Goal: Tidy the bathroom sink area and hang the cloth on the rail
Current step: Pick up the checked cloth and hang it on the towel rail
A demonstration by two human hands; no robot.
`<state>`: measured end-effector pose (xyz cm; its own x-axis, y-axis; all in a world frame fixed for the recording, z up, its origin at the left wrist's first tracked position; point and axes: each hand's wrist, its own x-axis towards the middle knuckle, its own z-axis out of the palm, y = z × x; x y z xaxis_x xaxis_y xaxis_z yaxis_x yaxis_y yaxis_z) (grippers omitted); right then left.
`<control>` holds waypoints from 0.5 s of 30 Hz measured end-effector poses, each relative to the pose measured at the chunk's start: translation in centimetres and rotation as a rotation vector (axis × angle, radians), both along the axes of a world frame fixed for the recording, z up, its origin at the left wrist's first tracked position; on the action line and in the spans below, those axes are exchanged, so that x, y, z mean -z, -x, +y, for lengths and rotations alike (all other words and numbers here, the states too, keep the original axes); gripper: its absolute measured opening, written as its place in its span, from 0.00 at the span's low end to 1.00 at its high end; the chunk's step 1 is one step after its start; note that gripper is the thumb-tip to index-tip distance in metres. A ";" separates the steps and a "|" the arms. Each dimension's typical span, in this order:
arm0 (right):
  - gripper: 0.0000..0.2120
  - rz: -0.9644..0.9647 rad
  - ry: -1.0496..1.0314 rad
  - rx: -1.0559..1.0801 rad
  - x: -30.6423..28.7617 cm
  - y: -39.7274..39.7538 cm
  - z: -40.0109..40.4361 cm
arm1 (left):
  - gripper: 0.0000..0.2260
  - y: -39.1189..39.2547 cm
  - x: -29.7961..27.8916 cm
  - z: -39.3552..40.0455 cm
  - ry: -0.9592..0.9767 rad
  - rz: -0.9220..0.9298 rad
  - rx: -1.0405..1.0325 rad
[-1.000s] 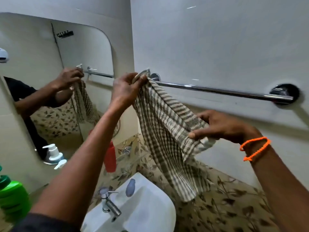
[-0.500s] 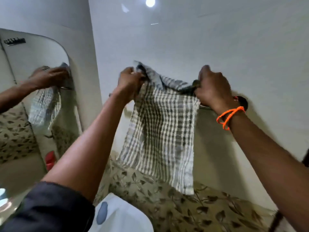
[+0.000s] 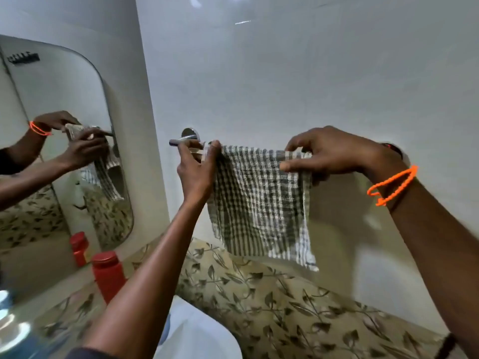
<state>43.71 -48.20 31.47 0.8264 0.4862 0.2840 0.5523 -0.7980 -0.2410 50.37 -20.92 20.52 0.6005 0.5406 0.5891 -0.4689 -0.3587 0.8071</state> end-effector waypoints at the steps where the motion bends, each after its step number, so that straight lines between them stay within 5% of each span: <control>1: 0.18 -0.045 -0.011 -0.023 0.1 0.2 -0.3 | 0.19 0.1 -0.1 0.5 -0.046 -0.022 -0.059; 4: 0.19 -0.118 -0.072 -0.071 -0.1 0.7 -1.0 | 0.14 0.0 -1.6 2.1 -0.155 -0.075 -0.171; 8: 0.07 -0.074 -0.141 -0.034 -0.3 1.3 -1.5 | 0.14 -1.5 -4.0 4.2 -0.147 0.027 -0.235; 12: 0.11 0.017 -0.036 0.129 -1.6 2.1 -2.4 | 0.15 -2.7 -4.7 5.6 -0.102 0.162 -0.270; 15: 0.11 -0.161 0.009 0.130 -1.3 2.4 -1.9 | 0.19 -2.8 -4.6 5.3 -0.032 0.115 -0.229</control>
